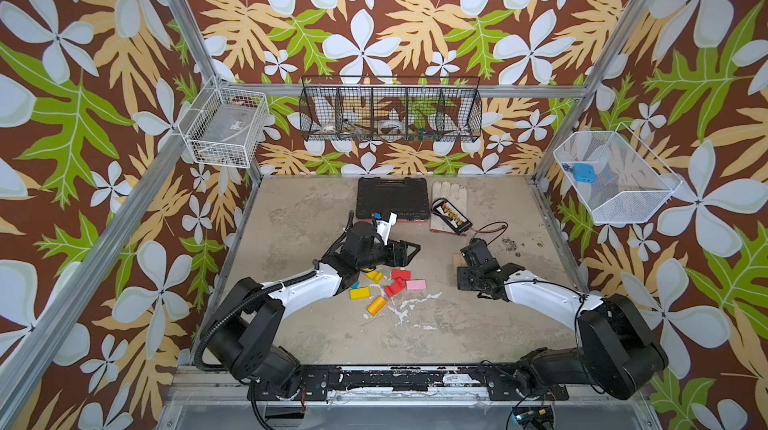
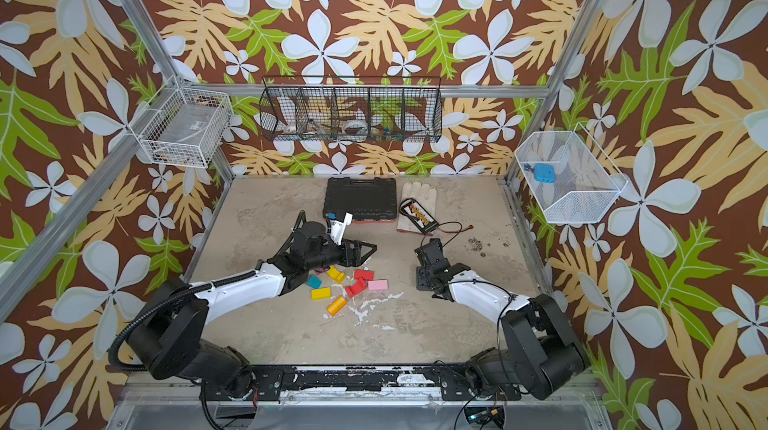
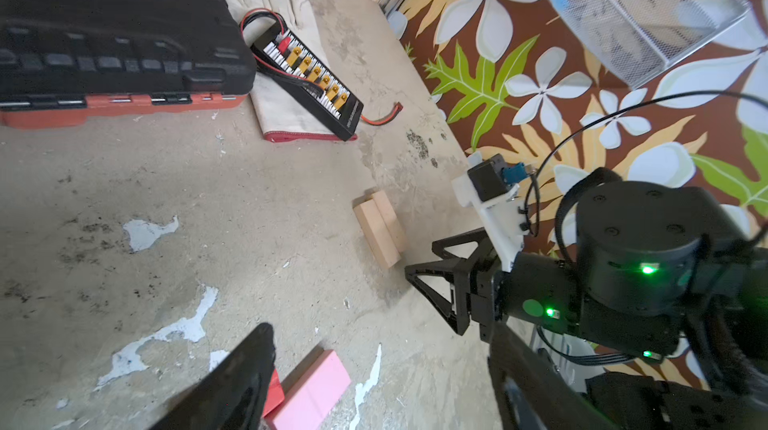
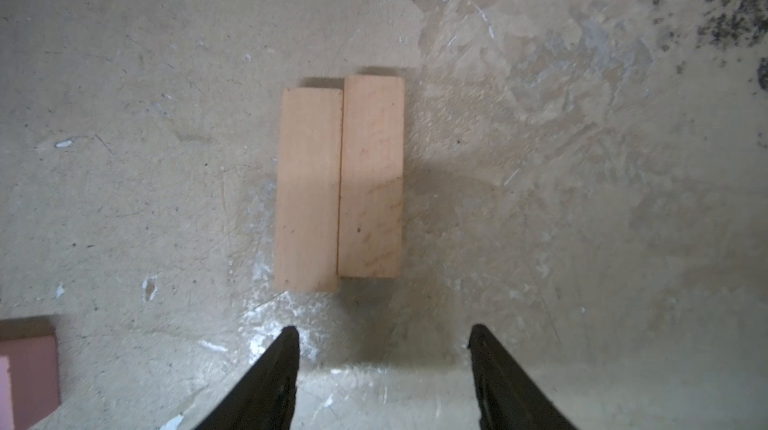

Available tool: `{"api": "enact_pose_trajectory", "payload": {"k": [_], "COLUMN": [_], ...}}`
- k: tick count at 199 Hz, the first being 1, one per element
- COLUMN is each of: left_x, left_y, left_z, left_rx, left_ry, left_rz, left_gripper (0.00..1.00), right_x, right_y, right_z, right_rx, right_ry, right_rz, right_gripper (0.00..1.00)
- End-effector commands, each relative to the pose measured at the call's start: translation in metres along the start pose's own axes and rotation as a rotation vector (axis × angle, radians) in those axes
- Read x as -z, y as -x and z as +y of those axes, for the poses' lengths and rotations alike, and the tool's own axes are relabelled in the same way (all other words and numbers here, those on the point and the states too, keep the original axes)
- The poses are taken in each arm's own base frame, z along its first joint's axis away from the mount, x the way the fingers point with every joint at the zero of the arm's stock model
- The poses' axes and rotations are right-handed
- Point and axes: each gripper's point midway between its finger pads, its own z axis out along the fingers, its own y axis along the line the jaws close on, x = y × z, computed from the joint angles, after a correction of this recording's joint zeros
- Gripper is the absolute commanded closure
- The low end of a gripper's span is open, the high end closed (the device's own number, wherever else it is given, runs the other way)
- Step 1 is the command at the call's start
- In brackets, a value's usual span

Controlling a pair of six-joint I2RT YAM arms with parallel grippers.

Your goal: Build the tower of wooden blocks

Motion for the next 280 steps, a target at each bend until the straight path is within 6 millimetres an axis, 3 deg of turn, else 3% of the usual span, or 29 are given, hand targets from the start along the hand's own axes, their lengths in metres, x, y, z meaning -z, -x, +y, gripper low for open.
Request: {"api": "enact_pose_trajectory", "payload": {"k": [1, 70, 218, 252, 280], "left_x": [-0.004, -0.001, 0.001, 0.003, 0.005], "left_y": [-0.004, 0.0, 0.002, 0.005, 0.006], "left_z": [0.004, 0.013, 0.012, 0.011, 0.019], "left_rx": [-0.019, -0.024, -0.023, -0.024, -0.042], "left_ry": [0.028, 0.086, 0.092, 0.1, 0.142], "left_rz": [0.029, 0.008, 0.004, -0.004, -0.019], "left_gripper": [0.19, 0.2, 0.2, 0.2, 0.2], "right_x": [-0.002, -0.009, -0.015, -0.005, 0.021], "right_y": [0.002, 0.001, 0.003, 0.007, 0.016], "right_z": [0.002, 0.001, -0.002, -0.004, -0.002], "right_rx": [-0.006, -0.006, -0.011, -0.031, -0.069], "right_ry": [0.002, -0.03, -0.066, -0.049, 0.029], "right_rz": [0.005, 0.03, 0.046, -0.001, -0.101], "right_gripper": [0.35, 0.38, 0.42, 0.4, 0.32]}}
